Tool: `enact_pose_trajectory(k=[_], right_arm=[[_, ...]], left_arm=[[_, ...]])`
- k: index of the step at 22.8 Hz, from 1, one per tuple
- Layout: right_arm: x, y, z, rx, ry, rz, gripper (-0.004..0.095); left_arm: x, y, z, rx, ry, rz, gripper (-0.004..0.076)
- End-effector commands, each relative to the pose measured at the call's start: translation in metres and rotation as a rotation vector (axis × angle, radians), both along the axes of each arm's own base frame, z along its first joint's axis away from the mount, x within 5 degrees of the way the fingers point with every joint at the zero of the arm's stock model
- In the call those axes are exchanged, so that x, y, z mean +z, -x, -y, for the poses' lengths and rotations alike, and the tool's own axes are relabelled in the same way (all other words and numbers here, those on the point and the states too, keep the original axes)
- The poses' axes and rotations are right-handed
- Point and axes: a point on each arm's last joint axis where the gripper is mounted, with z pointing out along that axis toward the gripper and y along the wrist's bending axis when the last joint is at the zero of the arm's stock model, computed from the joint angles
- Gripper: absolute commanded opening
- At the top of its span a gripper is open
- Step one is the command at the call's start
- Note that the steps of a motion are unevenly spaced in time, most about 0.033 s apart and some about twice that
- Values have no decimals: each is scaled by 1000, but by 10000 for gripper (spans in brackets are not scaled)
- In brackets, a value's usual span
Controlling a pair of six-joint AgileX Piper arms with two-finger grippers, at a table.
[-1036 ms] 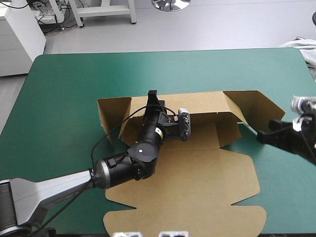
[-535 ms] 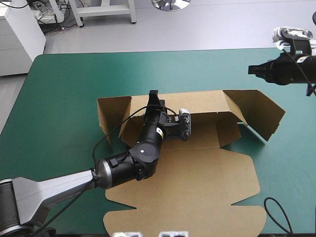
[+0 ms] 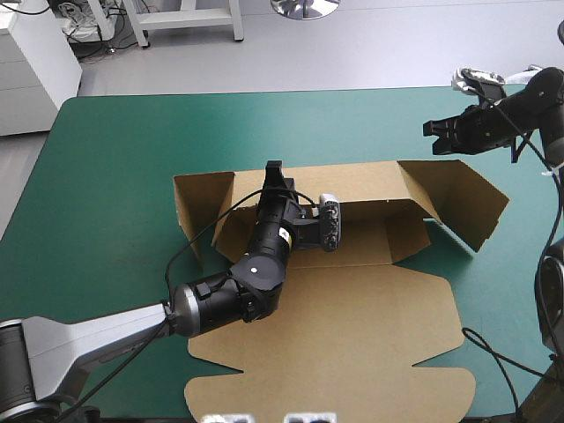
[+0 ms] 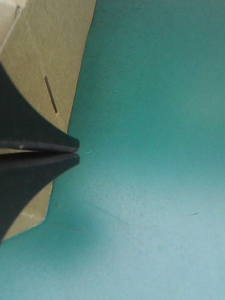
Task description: Fold the box
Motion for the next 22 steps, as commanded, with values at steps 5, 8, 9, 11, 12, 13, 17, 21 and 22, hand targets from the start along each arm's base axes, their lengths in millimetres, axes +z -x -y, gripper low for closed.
enact_pose_trajectory(k=[5,8,9,11,12,13,17,21,22], right_arm=[[21,11,-3,23,-17,46,-17],[18,22,-2,25,10,27,-17],[18,26,-1,25,23,26,-17],[20,35,-2,45,35,33,-17],[20,39,-3,52,38,32,-17],[20,43,-3,60,42,34,-17],[13,55,-4,64,38,2,-17],[9,63,-5,72,42,-12,-17],[8,65,-5,74,42,-17,-17]], left_arm=[[18,4,-4,28,100,15,-10],[18,3,-4,31,100,15,-10],[18,3,-4,31,100,15,-10],[18,3,-4,31,100,15,-10],[18,3,-4,31,99,17,-10],[18,3,-4,31,99,17,-10],[18,3,-5,46,113,15,-10],[18,2,-6,95,216,-1,-10],[18,2,-6,104,241,-7,-10]])
